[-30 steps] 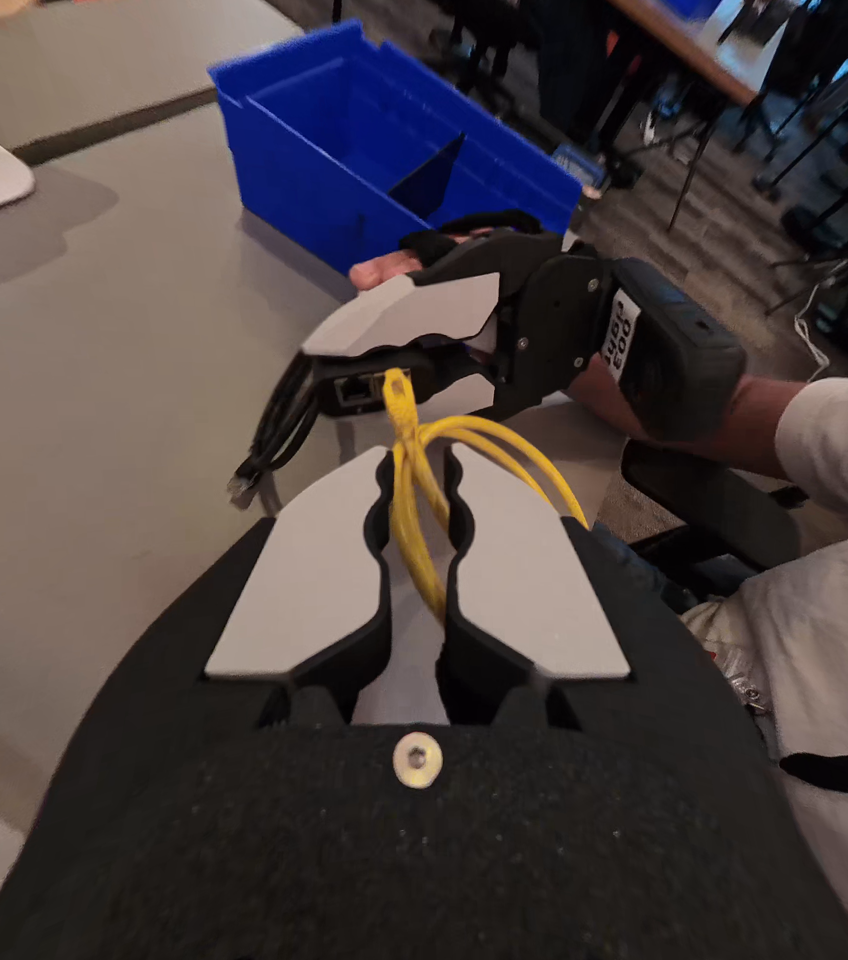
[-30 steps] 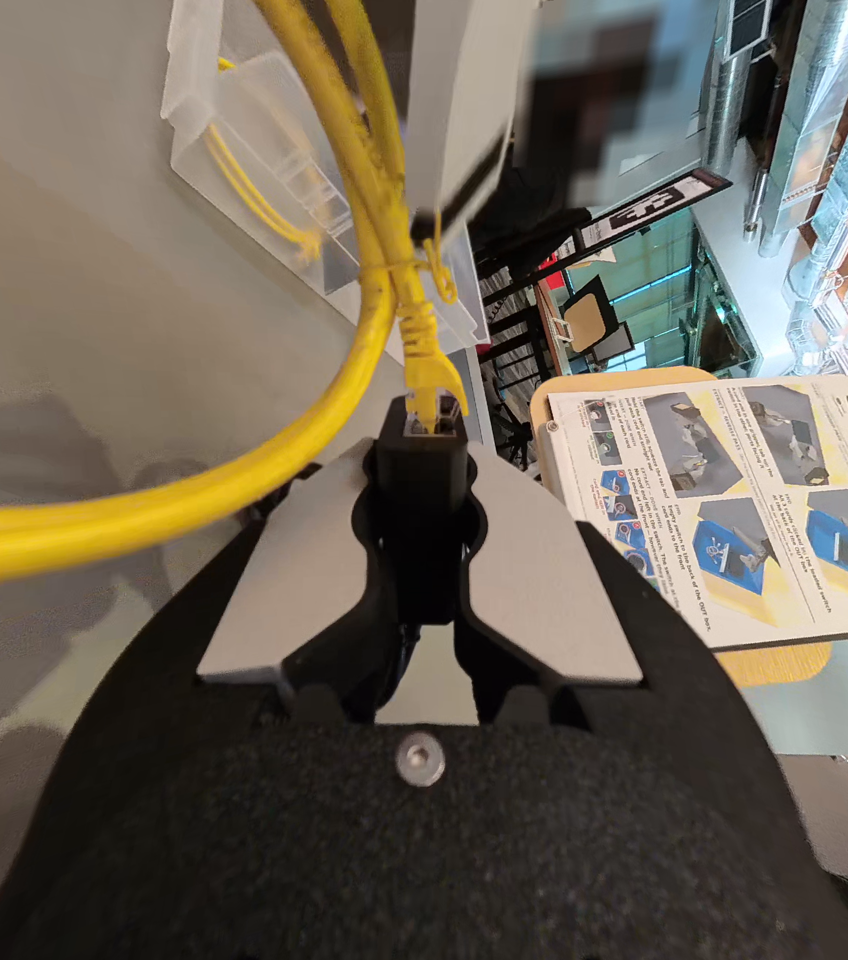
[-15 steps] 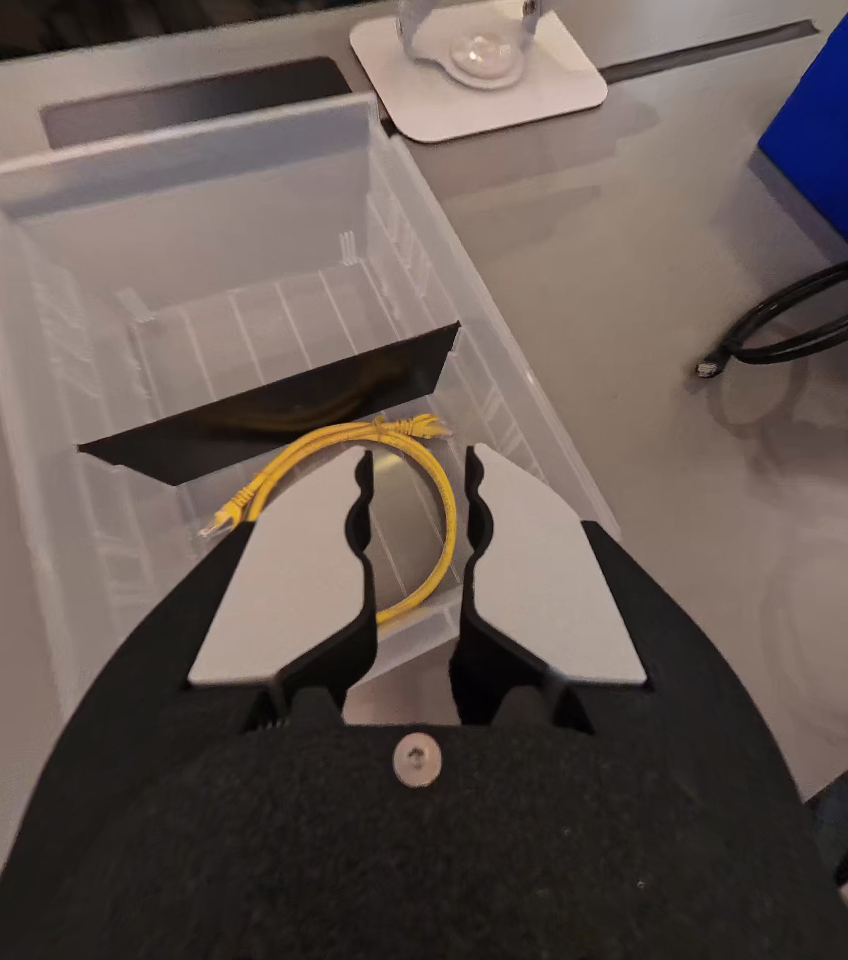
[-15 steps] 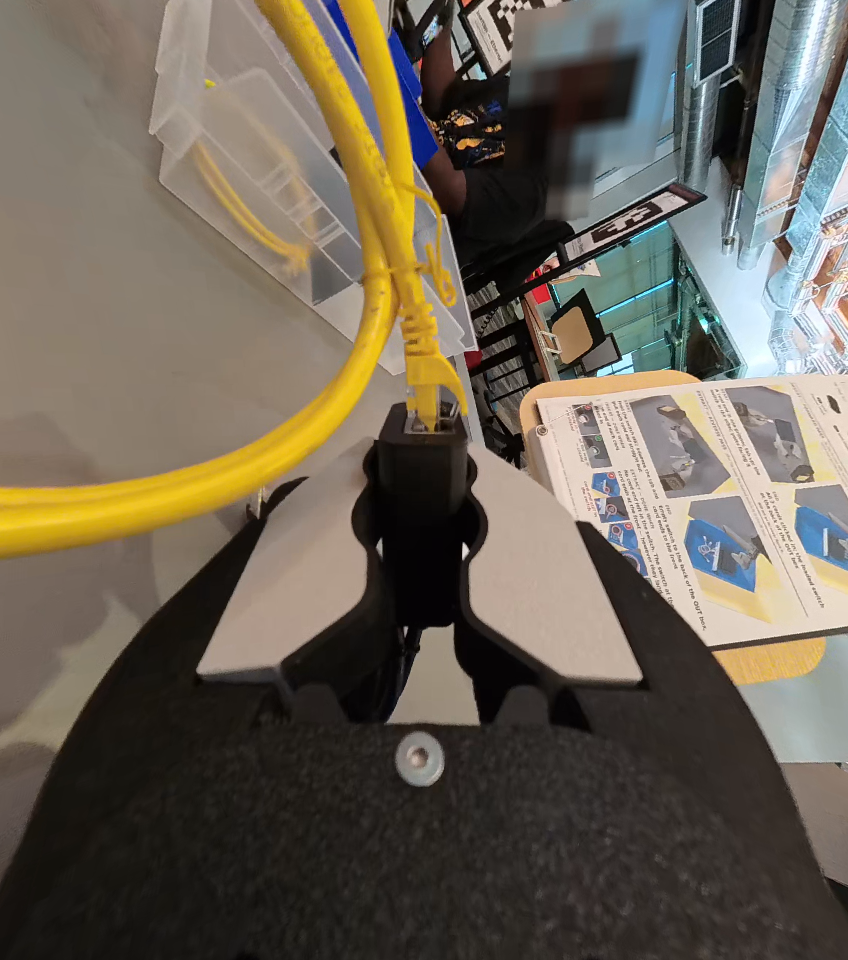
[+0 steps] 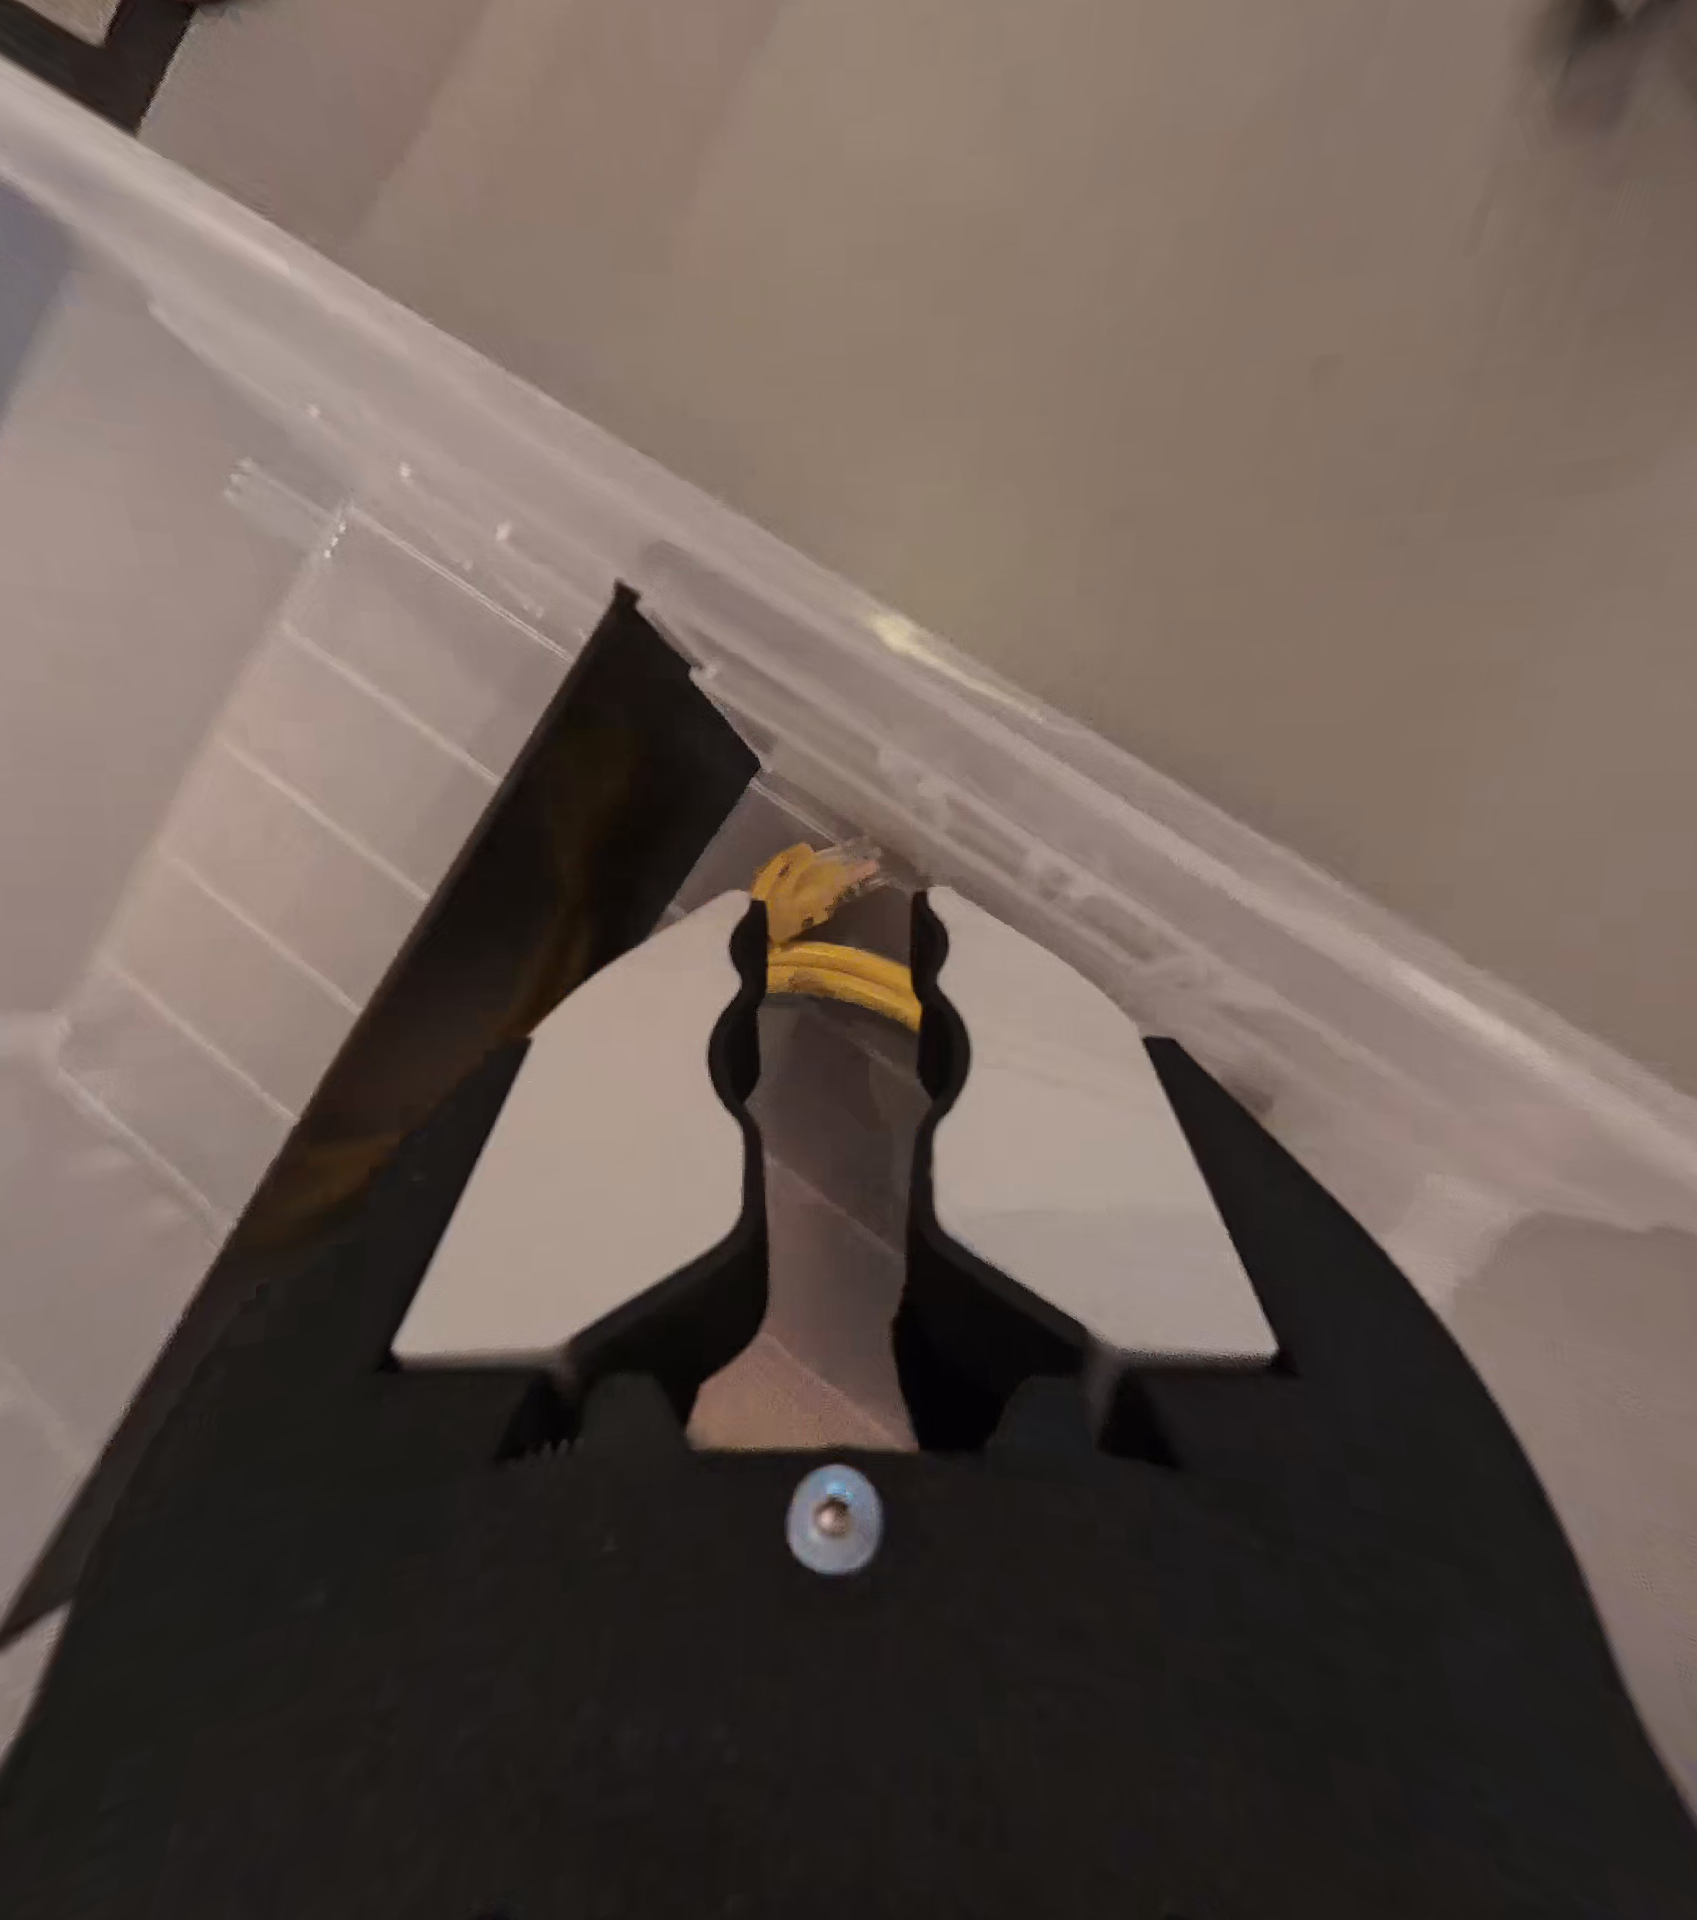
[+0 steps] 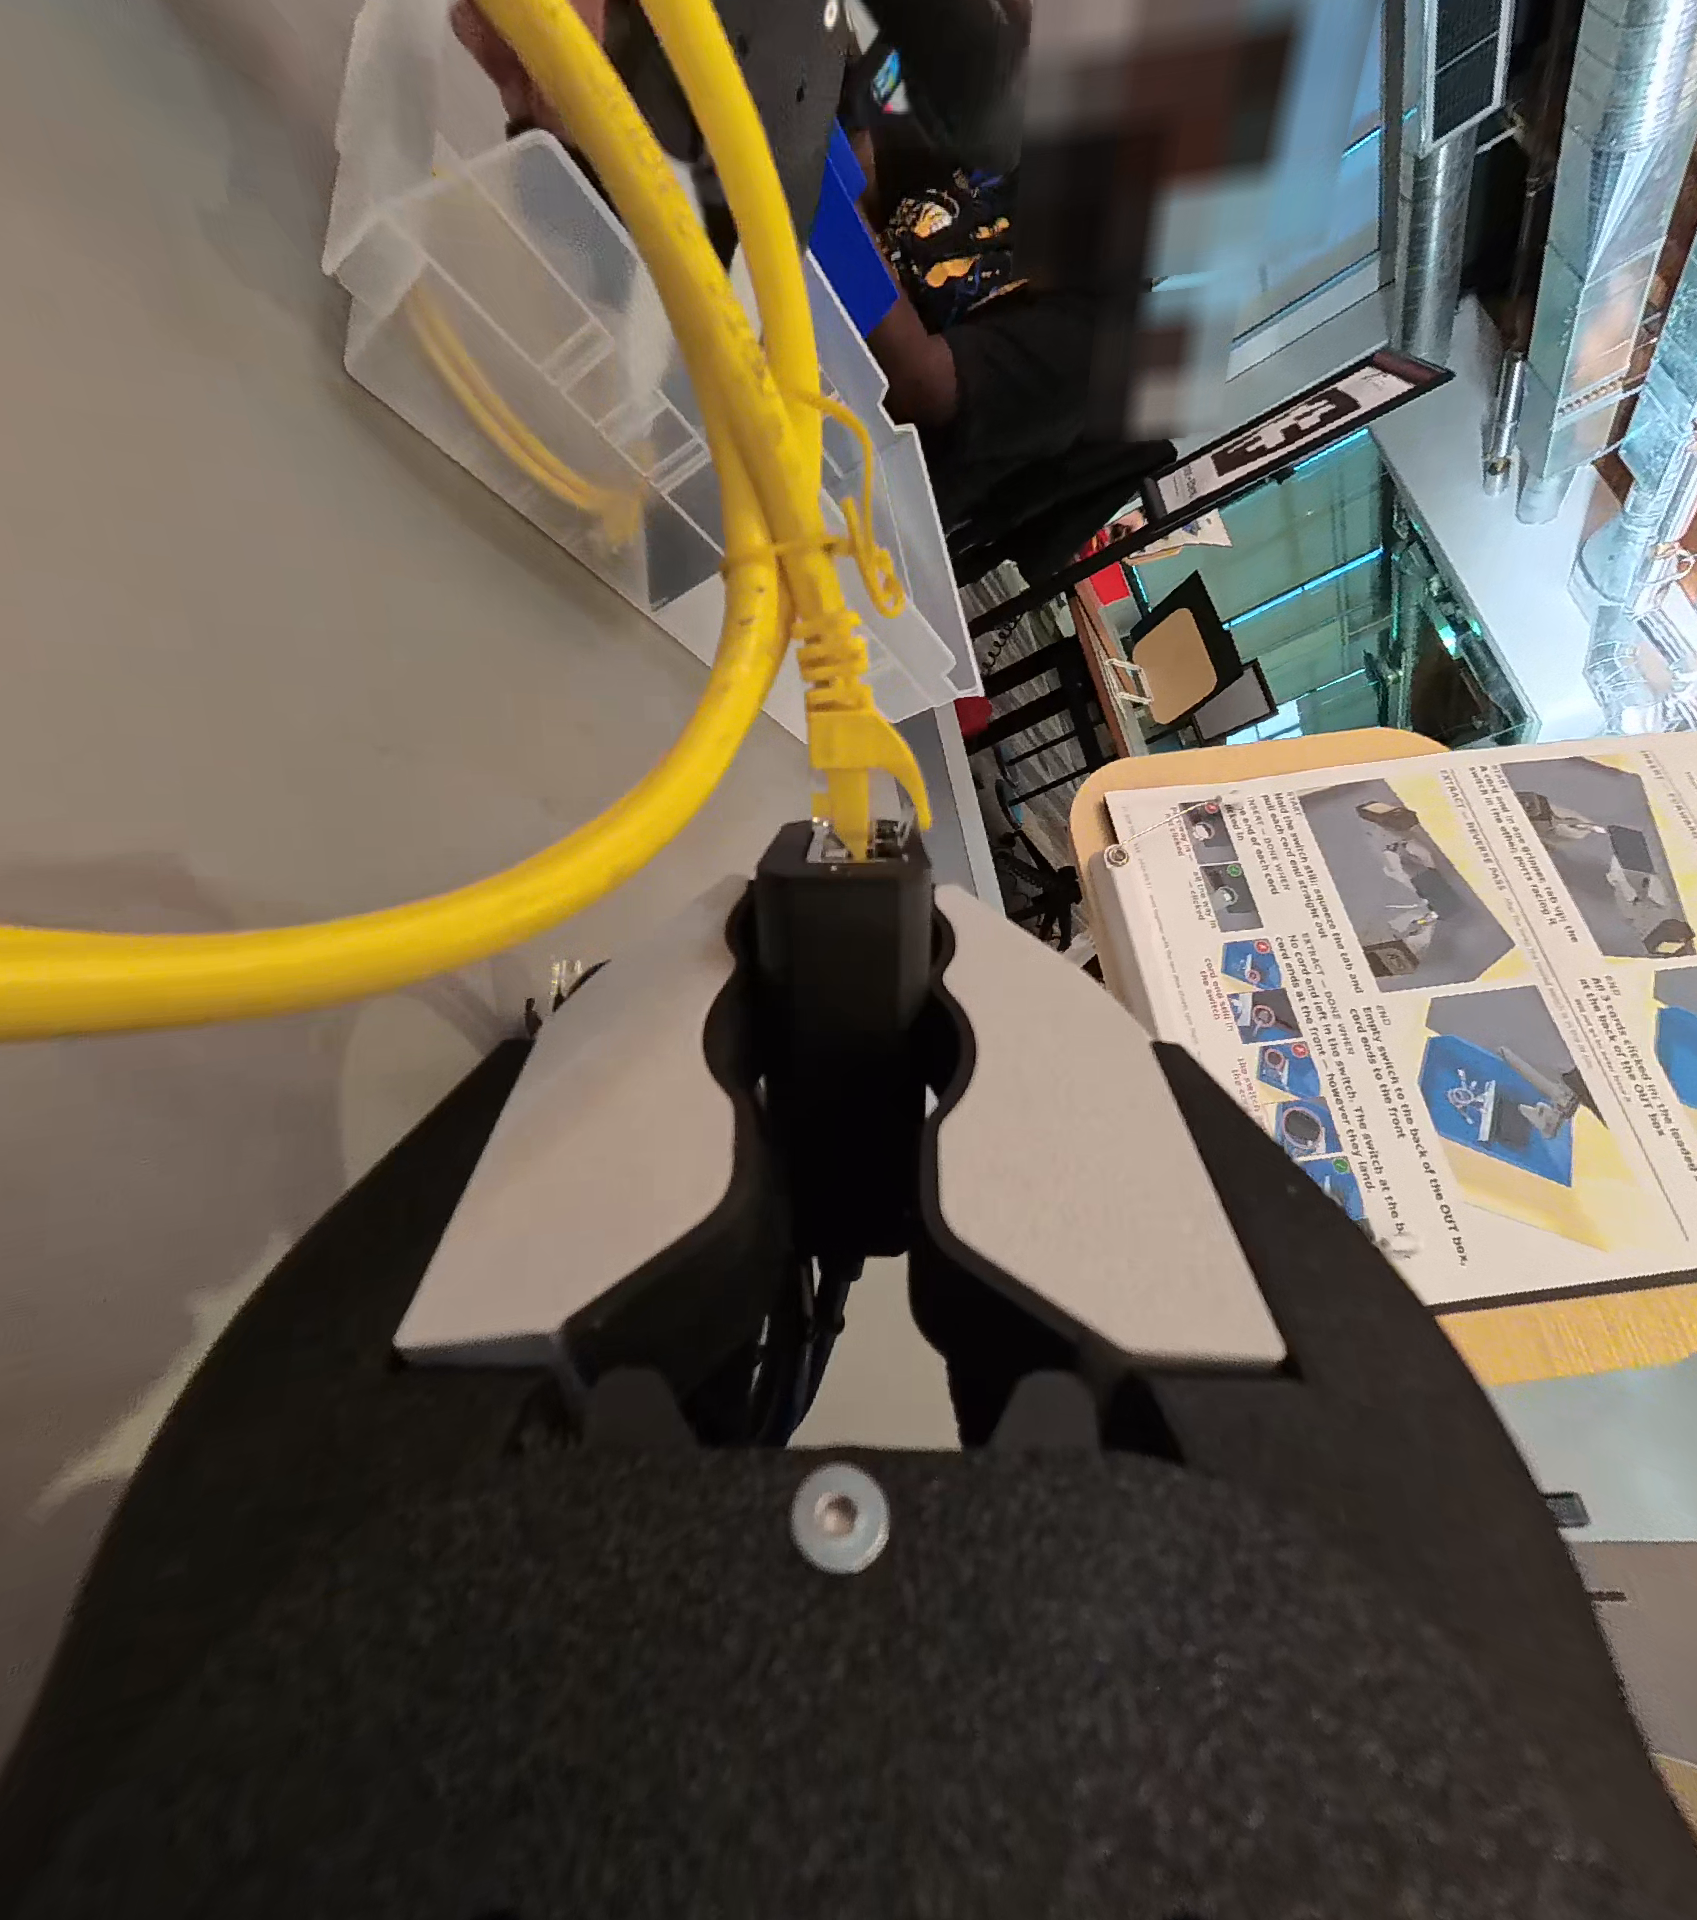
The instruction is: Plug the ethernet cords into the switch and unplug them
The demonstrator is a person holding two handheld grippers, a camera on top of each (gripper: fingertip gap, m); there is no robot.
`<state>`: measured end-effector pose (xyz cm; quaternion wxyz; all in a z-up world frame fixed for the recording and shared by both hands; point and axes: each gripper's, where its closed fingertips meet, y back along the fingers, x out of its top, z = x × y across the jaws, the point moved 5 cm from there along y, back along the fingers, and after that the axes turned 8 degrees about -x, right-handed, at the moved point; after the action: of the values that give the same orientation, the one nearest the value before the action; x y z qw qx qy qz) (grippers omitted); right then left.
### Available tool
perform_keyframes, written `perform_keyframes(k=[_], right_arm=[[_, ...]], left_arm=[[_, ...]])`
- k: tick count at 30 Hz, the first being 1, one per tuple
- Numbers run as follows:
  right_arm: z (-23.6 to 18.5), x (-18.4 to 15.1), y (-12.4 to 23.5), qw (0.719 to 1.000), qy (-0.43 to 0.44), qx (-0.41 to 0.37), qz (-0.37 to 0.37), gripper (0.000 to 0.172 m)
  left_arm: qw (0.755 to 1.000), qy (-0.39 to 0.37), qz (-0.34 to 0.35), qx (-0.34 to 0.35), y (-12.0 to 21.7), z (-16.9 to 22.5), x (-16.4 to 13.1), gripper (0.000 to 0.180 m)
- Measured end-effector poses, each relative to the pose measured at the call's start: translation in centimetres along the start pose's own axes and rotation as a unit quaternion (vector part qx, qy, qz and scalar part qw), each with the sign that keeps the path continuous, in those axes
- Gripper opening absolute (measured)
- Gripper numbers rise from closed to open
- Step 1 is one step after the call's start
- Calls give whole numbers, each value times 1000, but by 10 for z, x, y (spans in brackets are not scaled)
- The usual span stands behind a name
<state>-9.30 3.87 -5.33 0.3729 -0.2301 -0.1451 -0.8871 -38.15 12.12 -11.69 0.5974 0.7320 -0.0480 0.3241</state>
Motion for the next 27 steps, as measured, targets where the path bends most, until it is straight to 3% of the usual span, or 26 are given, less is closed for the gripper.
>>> perform_keyframes(k=[13,19,23,27], right_arm=[[-8,8,0,999,3,31,9,25],[-9,8,-1,999,-16,40,13,25],[-10,7,-3,999,-24,46,14,25],[-13,8,-4,998,-26,51,15,26]], left_arm=[[985,-86,-78,-126,-12,-25,-9,22],[987,-128,-75,-67,-24,-32,-10,18],[992,-103,-53,-58,-24,-31,-12,18],[990,-126,-59,-1,-24,-32,-12,13]])
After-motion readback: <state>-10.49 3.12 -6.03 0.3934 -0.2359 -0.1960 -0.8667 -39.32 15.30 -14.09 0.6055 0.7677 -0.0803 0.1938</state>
